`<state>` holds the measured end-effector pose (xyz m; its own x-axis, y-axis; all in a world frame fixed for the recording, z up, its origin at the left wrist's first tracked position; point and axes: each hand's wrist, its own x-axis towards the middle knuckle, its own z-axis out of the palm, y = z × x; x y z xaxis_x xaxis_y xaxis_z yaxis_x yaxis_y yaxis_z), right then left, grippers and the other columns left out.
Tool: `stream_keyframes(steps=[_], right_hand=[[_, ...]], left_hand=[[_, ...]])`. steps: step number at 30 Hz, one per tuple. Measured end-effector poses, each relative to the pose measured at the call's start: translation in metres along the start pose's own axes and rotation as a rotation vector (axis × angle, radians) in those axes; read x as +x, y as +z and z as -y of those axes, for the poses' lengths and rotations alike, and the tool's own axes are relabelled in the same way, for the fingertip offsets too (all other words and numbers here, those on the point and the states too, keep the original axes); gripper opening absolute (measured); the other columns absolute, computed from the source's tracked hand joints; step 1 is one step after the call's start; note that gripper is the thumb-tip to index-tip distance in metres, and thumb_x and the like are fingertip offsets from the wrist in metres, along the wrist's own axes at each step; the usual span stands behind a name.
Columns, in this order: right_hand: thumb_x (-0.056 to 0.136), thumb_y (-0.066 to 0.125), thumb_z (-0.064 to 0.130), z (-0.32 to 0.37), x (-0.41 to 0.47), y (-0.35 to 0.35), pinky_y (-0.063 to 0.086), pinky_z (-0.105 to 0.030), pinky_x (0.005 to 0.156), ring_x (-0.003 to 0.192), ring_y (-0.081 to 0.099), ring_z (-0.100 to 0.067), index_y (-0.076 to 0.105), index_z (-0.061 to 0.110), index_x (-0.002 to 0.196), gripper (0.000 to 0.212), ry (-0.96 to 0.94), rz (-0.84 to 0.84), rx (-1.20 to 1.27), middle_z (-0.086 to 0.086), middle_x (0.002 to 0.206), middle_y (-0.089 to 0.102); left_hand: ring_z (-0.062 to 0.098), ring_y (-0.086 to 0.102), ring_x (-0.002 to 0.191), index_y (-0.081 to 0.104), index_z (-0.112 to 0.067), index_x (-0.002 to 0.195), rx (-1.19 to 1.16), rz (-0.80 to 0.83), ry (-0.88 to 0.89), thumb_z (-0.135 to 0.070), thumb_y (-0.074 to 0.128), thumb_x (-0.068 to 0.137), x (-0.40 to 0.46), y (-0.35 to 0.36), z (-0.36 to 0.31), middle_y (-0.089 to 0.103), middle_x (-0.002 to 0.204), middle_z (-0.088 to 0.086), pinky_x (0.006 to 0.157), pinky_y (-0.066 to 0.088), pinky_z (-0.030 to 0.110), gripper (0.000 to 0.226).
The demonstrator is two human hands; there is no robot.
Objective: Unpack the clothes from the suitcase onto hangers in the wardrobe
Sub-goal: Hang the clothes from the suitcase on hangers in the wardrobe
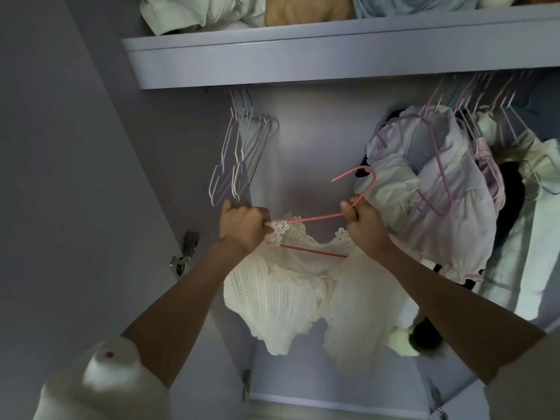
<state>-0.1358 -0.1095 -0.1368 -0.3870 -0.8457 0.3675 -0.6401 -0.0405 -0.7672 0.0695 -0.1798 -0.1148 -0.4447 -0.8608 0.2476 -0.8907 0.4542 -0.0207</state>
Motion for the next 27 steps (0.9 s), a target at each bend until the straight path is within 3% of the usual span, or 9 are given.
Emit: stream_keyframes(steps=[4, 7, 10, 12, 15, 17, 19, 22, 27], right_hand=[[0.097, 0.042, 0.015, 0.007, 0.006, -0.01, 0.022, -0.026, 0.057, 0.067, 0.045, -0.022, 0.046, 0.004, 0.085, 0.017, -0.037, 0.023, -0.057, -0.011, 0.069, 0.049], [0.097, 0.042, 0.017, 0.001, 0.006, -0.013, 0.021, -0.027, 0.058, 0.069, 0.046, -0.023, 0.045, 0.005, 0.085, 0.018, -0.039, 0.04, -0.108, -0.013, 0.073, 0.049], [0.097, 0.042, 0.017, -0.004, 0.004, -0.01, 0.026, -0.028, 0.06, 0.067, 0.046, -0.024, 0.04, 0.006, 0.081, 0.019, -0.046, 0.058, -0.121, -0.013, 0.07, 0.048], [0.097, 0.042, 0.016, -0.005, 0.003, -0.008, 0.027, -0.029, 0.061, 0.066, 0.046, -0.024, 0.039, 0.006, 0.08, 0.019, -0.055, 0.051, -0.135, -0.013, 0.069, 0.047], [0.097, 0.042, 0.015, -0.006, 0.005, -0.009, 0.024, -0.029, 0.06, 0.066, 0.045, -0.023, 0.039, 0.007, 0.08, 0.019, -0.069, 0.042, -0.144, -0.013, 0.069, 0.047], [0.097, 0.042, 0.015, -0.007, 0.006, -0.01, 0.024, -0.028, 0.061, 0.067, 0.046, -0.024, 0.039, 0.007, 0.08, 0.019, -0.077, 0.062, -0.168, -0.012, 0.07, 0.047], [0.097, 0.042, 0.016, -0.008, 0.007, -0.011, 0.027, -0.027, 0.063, 0.072, 0.053, -0.029, 0.04, 0.008, 0.081, 0.018, -0.079, 0.093, -0.204, -0.01, 0.071, 0.048], [0.098, 0.041, 0.018, -0.011, 0.008, -0.008, 0.029, -0.028, 0.062, 0.073, 0.056, -0.034, 0.039, 0.008, 0.081, 0.02, -0.063, 0.098, -0.225, 0.0, 0.06, 0.042], [0.098, 0.04, 0.016, -0.002, 0.006, -0.003, 0.025, -0.028, 0.06, 0.067, 0.044, -0.023, 0.038, 0.007, 0.079, 0.021, -0.069, 0.064, -0.104, 0.005, 0.058, 0.037]], left_hand=[[0.023, 0.057, 0.081, 0.05, -0.014, 0.085, -0.254, -0.017, -0.083, -0.037, 0.066, 0.083, -0.004, -0.001, 0.001, 0.06, 0.081, 0.002, 0.079, 0.041, 0.032, 0.029], [0.026, 0.051, 0.073, 0.037, -0.015, 0.071, -0.401, 0.048, -0.108, -0.024, 0.058, 0.09, -0.003, 0.001, 0.01, 0.052, 0.076, 0.007, 0.063, 0.034, 0.027, 0.03], [0.021, 0.053, 0.073, 0.053, -0.015, 0.09, -0.519, 0.153, -0.075, -0.014, 0.054, 0.091, -0.005, 0.011, 0.022, 0.06, 0.079, 0.009, 0.067, 0.041, 0.026, 0.002], [0.016, 0.052, 0.071, 0.064, -0.015, 0.103, -0.561, 0.255, -0.013, -0.018, 0.06, 0.089, -0.009, 0.021, 0.025, 0.057, 0.074, 0.004, 0.072, 0.043, 0.025, 0.015], [0.014, 0.037, 0.057, 0.05, -0.007, 0.054, -0.613, 0.215, 0.067, -0.012, 0.064, 0.084, -0.012, 0.032, 0.025, 0.037, 0.057, 0.006, 0.058, 0.032, 0.024, 0.034], [0.013, 0.04, 0.06, 0.056, -0.014, 0.059, -0.759, 0.113, 0.001, -0.004, 0.067, 0.08, -0.012, 0.034, 0.024, 0.041, 0.062, 0.005, 0.053, 0.032, 0.017, 0.026], [0.008, 0.053, 0.06, 0.072, 0.003, 0.082, -0.912, -0.018, -0.09, 0.001, 0.07, 0.077, -0.01, 0.031, 0.02, 0.052, 0.068, 0.006, 0.057, 0.037, 0.006, 0.006], [-0.01, 0.057, 0.057, 0.07, 0.002, 0.094, -1.07, -0.053, -0.127, 0.004, 0.071, 0.075, -0.007, 0.026, 0.009, 0.057, 0.072, -0.002, 0.06, 0.041, 0.003, 0.019], [0.013, 0.056, 0.09, 0.06, -0.011, 0.082, -0.798, -0.051, 0.02, -0.004, 0.076, 0.071, -0.011, 0.037, 0.001, 0.054, 0.088, -0.001, 0.081, 0.041, 0.019, 0.021]])
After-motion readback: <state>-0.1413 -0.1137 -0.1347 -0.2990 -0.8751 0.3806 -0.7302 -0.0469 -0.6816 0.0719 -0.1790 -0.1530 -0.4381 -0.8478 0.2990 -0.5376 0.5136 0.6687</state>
